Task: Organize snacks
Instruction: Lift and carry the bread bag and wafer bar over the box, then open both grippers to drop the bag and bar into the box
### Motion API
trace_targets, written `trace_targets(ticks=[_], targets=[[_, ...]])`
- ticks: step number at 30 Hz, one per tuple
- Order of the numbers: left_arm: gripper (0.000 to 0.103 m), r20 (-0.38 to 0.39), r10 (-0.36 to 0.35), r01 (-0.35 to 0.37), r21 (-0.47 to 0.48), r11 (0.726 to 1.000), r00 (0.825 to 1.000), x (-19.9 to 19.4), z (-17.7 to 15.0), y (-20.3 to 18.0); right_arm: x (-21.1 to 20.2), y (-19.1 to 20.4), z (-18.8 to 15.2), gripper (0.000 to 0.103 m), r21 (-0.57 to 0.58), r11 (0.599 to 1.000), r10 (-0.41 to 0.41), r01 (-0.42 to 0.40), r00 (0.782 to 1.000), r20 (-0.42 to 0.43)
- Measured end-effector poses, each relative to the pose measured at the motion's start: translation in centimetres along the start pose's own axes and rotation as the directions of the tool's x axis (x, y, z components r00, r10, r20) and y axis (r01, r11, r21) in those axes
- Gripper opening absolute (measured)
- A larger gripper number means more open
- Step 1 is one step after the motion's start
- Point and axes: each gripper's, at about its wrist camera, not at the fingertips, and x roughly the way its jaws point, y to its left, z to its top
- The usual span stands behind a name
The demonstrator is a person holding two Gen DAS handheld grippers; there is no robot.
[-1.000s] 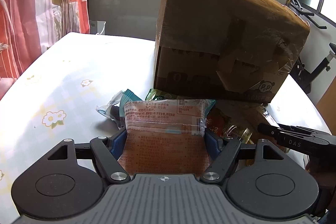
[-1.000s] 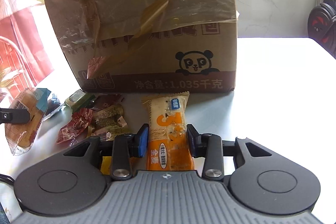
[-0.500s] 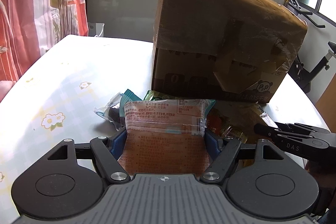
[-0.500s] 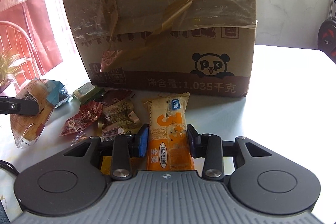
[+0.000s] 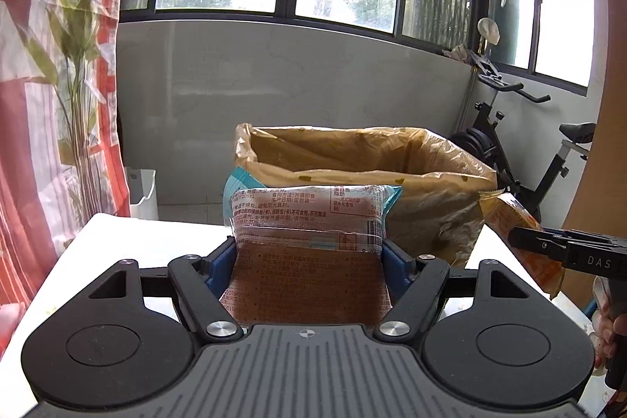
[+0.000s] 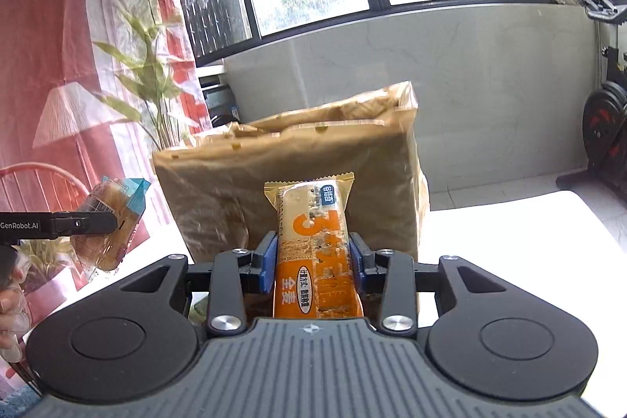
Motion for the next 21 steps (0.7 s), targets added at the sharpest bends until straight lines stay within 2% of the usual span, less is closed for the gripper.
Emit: trace_targets(ticks=[3, 6, 9, 11, 16, 21], targets=[[0.077, 0.036, -0.042, 0.043, -0.008, 0.999, 0.998, 1.2, 3.3, -0.6, 0.3, 0.1, 3.7, 0.039, -0.016, 1.000, 0.018, -0.017, 0.999, 0.051], [0.077, 0.050, -0.058, 0.059, -0.025, 0.998, 0.997, 3.6, 6.3, -1.2, 2.3, 0.5, 7.0, 0.039, -0.055, 0.998, 0.019, -0.015, 0.997, 0.075], [0.077, 0.054, -0.042, 0.043, -0.027, 0.999, 0.998, 6.9, 8.3, -2.2, 5.7, 1.0, 9.7, 0.039, -0.113, 0.994, 0.002, 0.004, 0.998, 0.058], [0.077, 0.044, -0.029, 0.030, -0.025, 0.999, 0.999, 9.4, 9.2, -2.7, 9.1, 0.9, 10.9, 0.039, -0.110, 0.994, -0.021, 0.024, 0.999, 0.029], [0.077, -0.026, 0.007, -0.008, -0.040, 0.999, 1.000, 15.1, 10.2, -3.1, 15.4, 1.2, 11.0, 0.039, -0.143, 0.988, -0.063, 0.051, 0.995, -0.082], [0.082, -0.083, 0.004, -0.009, -0.060, 0.998, 0.997, 18.0, 10.0, -2.8, 17.5, 0.6, 10.3, 0.041, -0.088, 0.995, -0.059, 0.048, 0.989, -0.136]])
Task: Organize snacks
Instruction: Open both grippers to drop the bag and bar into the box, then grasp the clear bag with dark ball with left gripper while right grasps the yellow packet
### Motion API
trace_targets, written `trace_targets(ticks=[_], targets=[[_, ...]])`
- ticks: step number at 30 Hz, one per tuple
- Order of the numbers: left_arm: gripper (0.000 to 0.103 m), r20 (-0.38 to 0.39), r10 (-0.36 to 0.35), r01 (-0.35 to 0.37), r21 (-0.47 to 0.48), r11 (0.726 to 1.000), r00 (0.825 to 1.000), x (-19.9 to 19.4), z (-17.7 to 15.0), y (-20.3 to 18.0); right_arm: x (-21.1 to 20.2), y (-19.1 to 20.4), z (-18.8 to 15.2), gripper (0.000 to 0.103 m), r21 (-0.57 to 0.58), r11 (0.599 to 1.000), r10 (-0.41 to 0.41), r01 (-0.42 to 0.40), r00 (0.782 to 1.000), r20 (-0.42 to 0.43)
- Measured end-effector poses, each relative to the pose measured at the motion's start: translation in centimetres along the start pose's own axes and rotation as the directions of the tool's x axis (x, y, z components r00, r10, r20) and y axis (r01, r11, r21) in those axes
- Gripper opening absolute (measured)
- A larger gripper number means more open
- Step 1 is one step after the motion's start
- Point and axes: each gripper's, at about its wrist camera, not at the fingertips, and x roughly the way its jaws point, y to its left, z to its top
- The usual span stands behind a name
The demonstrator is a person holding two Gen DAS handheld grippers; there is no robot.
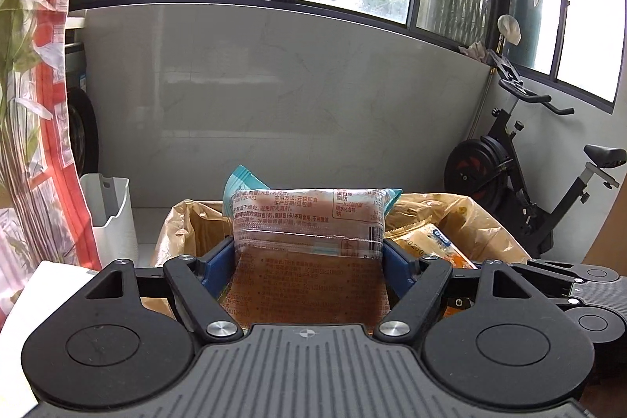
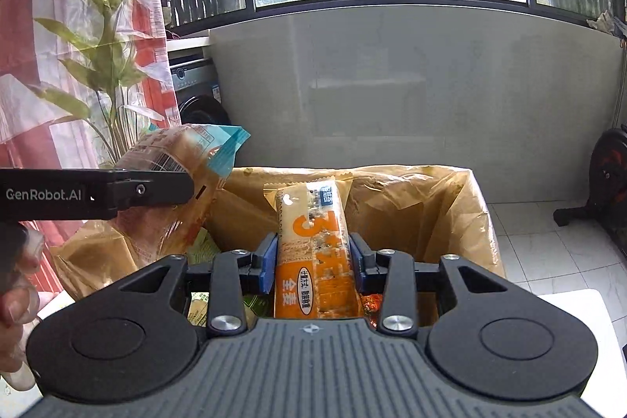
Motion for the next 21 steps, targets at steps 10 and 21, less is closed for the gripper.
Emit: trace_targets(ticks=[10, 21], targets=[[0.083, 0.040, -0.024, 0.023, 0.002, 1.000, 0.999, -2.8, -0.1, 2.0, -3.5, 0.1, -0.1, 0.060, 0.024, 0.999, 0.030, -0.031, 0.998, 0.059], [0.082, 0.052, -0.030, 0.027, 0.059, 0.998, 0.998, -12.4, -4.3, 5.5, -10.8, 3.2, -4.2, 0.060, -0.008, 0.998, 0.058, -0.057, 0.985, 0.163]])
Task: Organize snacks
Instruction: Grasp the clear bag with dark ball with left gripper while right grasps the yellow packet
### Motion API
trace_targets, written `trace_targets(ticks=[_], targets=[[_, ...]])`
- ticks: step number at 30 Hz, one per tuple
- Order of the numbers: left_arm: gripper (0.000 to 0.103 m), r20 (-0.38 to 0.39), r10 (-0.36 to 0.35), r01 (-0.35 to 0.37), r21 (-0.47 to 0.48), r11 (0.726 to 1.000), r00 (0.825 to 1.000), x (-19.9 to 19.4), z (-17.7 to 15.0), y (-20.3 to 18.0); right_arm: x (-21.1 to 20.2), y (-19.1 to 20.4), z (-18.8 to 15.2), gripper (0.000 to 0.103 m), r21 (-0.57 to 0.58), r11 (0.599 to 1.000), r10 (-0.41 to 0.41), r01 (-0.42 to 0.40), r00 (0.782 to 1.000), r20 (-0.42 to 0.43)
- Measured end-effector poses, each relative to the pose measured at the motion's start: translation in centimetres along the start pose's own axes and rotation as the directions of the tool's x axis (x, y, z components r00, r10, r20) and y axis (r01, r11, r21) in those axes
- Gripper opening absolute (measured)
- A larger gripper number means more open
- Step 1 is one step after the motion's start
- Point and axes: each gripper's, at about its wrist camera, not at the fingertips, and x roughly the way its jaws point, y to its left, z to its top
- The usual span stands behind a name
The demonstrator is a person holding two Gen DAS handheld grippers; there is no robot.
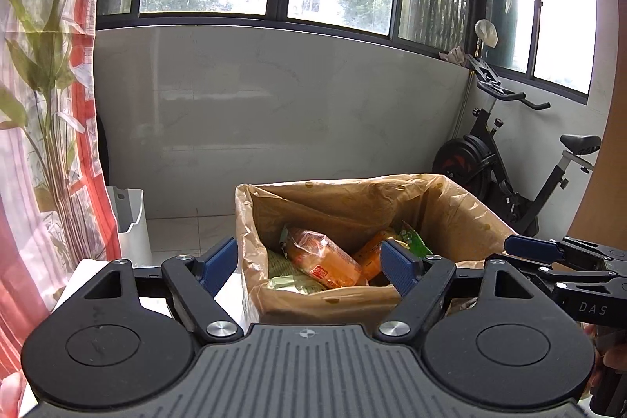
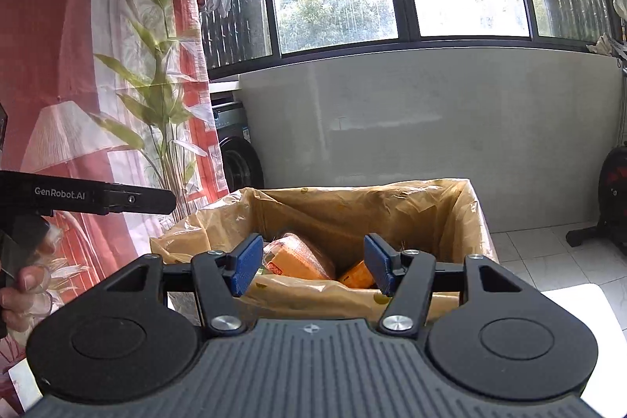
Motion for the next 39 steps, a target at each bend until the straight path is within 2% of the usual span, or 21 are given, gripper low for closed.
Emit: trace_targets(ticks=[6, 10, 14, 18, 22, 25, 26, 28, 33, 39], targets=[[0.080, -0.050, 0.056, -0.057, -0.016, 0.998, 0.997, -2.9, -4.9, 2.5, -2.6, 1.8, -4.3, 0.060, -0.019, 0.999, -0.041, 0.040, 0.999, -0.027], [0.077, -0.116, 0.093, -0.100, -0.055, 0.993, 0.989, -2.9, -8.1, 4.2, -2.4, 2.2, -8.0, 0.060, 0.017, 0.999, -0.048, 0.050, 0.991, -0.123], [0.077, -0.162, 0.104, -0.119, -0.086, 0.989, 0.981, -2.6, -10.3, 5.0, -1.5, 2.5, -12.0, 0.060, 0.050, 0.997, -0.043, 0.057, 0.966, -0.256], [0.077, -0.193, 0.104, -0.124, -0.097, 0.987, 0.976, -2.3, -11.7, 4.8, 0.0, 3.1, -15.2, 0.056, 0.051, 0.998, -0.024, 0.048, 0.918, -0.397], [0.077, -0.218, 0.098, -0.123, -0.104, 0.987, 0.971, -2.0, -12.8, 4.7, 0.7, 3.8, -17.6, 0.056, 0.025, 0.999, -0.022, 0.038, 0.887, -0.461], [0.077, -0.233, 0.099, -0.125, -0.103, 0.987, 0.967, -2.0, -13.3, 4.7, 1.0, 4.3, -18.6, 0.054, -0.017, 0.999, -0.032, 0.027, 0.878, -0.478], [0.077, -0.237, 0.098, -0.125, -0.101, 0.987, 0.966, -2.1, -13.4, 4.8, 1.1, 4.2, -18.7, 0.048, -0.025, 0.999, -0.036, 0.028, 0.876, -0.481], [0.077, -0.249, 0.108, -0.135, -0.097, 0.986, 0.962, -2.2, -13.7, 5.4, 0.8, 3.7, -18.9, 0.043, -0.021, 0.999, -0.034, 0.027, 0.879, -0.475], [0.076, -0.306, 0.117, -0.172, -0.160, 0.972, 0.945, -2.3, -15.2, 7.5, 0.0, 1.5, -19.0, 0.040, 0.005, 0.998, -0.054, 0.064, 0.889, -0.454], [0.075, -0.355, 0.094, -0.193, -0.256, 0.947, 0.930, -1.4, -16.7, 8.0, 0.2, 0.2, -19.1, 0.039, -0.038, 0.993, -0.114, 0.108, 0.900, -0.420]])
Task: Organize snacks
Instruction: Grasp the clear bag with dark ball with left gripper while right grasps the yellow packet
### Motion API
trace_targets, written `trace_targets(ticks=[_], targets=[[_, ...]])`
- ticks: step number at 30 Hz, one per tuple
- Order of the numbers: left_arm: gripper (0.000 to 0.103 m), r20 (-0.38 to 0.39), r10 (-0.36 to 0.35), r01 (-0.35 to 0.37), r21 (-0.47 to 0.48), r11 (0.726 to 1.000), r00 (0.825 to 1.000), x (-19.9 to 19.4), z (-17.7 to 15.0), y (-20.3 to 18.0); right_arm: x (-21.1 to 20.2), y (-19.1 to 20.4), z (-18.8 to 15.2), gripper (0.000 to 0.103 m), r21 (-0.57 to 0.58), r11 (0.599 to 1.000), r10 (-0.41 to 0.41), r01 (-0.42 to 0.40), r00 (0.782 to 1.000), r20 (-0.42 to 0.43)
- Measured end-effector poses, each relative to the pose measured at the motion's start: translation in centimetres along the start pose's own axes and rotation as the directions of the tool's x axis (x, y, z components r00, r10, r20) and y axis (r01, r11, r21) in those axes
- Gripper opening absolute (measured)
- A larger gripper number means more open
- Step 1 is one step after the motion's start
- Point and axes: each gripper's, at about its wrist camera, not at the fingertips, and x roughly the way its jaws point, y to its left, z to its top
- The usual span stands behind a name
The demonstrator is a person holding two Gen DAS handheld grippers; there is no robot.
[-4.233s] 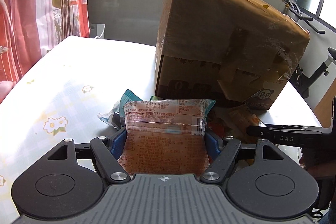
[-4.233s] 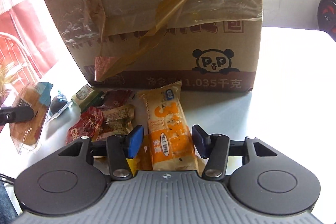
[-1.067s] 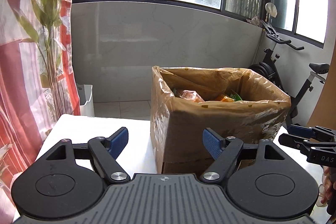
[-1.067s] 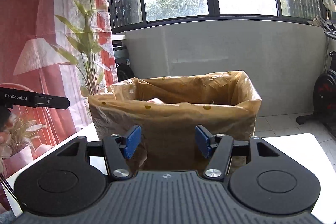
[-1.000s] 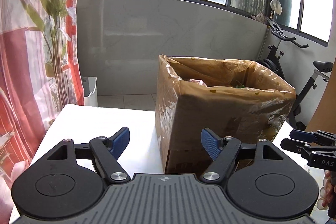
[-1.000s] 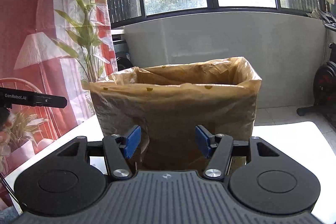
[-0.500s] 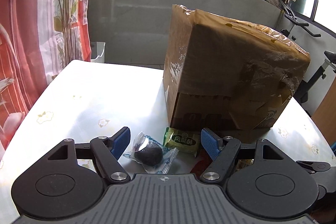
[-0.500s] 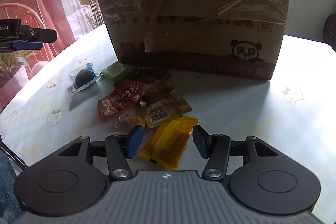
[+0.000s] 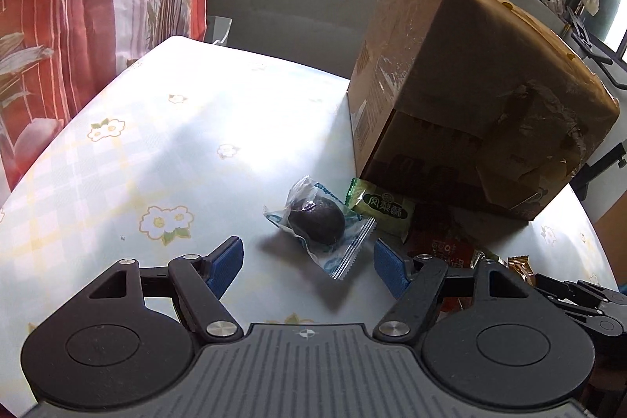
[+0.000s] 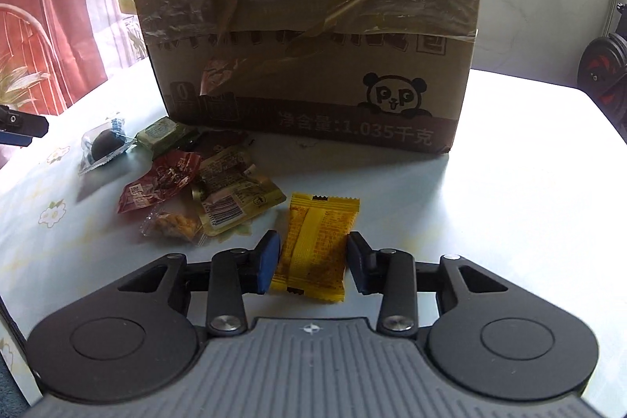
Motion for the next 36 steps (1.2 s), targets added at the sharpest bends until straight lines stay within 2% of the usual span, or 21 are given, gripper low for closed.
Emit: trace_targets(ticks=[6, 10, 12, 20, 23, 25, 26, 31, 36], targets=[[0.075, -0.014, 0.029, -0.030, -0.103, 0.994, 0.999, 2.5, 0.8, -0.1, 0.1, 0.3, -0.8, 0.039, -0.048, 0.999, -0.018, 0.020, 0.999, 0.049], [0.076, -0.024, 0.053, -0.057, -0.205, 0.977, 0.998, 4.5, 1.9, 0.0, 0.1, 0.4, -1.0, 0.039, -0.060, 0.998, -0.025, 0.028, 0.998, 0.058], [0.076, -0.038, 0.062, -0.069, -0.225, 0.972, 0.997, 5.5, 2.2, -0.2, 0.1, 0.4, -1.0, 0.039, -0.060, 0.998, -0.022, 0.026, 0.998, 0.060], [0.076, -0.055, 0.161, -0.168, -0.190, 0.967, 0.985, 7.9, 2.3, -1.3, 0.1, 0.2, -1.0, 0.039, -0.056, 0.998, -0.011, 0.015, 0.998, 0.064], [0.069, -0.036, 0.182, -0.185, -0.158, 0.970, 0.983, 7.8, 2.0, -1.4, 0.1, 0.3, -1.1, 0.039, -0.061, 0.998, -0.014, 0.018, 0.998, 0.065], [0.051, -0.023, 0.167, -0.169, -0.130, 0.977, 0.986, 7.3, 1.6, -1.4, 0.1, 0.3, -1.1, 0.039, -0.056, 0.998, -0.011, 0.015, 0.998, 0.065], [0.049, -0.013, 0.159, -0.159, -0.123, 0.980, 0.987, 7.0, 1.3, -1.4, 0.1, 0.3, -1.1, 0.039, -0.055, 0.998, -0.010, 0.014, 0.998, 0.066], [0.047, -0.002, 0.161, -0.160, -0.071, 0.984, 0.987, 5.0, -0.4, -1.6, 0.1, 0.3, -1.1, 0.039, -0.057, 0.998, -0.012, 0.016, 0.998, 0.067], [0.047, 0.007, 0.142, -0.141, -0.078, 0.987, 0.990, 2.9, -2.5, -1.2, 0.1, 0.2, -1.1, 0.039, -0.055, 0.998, -0.011, 0.014, 0.998, 0.067]])
